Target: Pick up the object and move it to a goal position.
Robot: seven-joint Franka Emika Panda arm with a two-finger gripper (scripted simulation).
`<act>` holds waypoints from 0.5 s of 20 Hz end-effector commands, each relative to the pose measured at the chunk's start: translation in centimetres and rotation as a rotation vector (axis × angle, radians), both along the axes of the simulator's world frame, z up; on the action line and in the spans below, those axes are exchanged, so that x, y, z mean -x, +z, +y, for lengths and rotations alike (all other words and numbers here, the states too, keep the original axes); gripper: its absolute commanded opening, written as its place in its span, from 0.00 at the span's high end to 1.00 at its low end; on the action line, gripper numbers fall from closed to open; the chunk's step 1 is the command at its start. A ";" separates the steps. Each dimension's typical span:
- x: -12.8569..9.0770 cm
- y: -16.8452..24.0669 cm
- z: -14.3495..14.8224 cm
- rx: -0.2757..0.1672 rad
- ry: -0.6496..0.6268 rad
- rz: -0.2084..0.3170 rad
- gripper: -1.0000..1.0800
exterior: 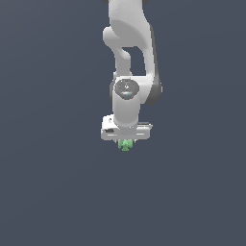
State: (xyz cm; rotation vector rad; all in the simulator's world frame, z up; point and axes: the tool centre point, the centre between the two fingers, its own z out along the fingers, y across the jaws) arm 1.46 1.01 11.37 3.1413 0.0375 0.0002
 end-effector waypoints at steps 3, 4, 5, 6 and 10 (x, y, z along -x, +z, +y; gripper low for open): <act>-1.7 4.0 -0.5 0.000 0.000 -0.001 1.00; -2.1 5.0 -0.6 0.000 0.000 -0.001 1.00; -2.5 5.9 -0.7 0.000 0.000 -0.001 1.00; -2.9 6.9 -0.8 0.000 0.000 -0.001 1.00; -4.5 10.5 -1.2 0.000 0.000 -0.001 1.00</act>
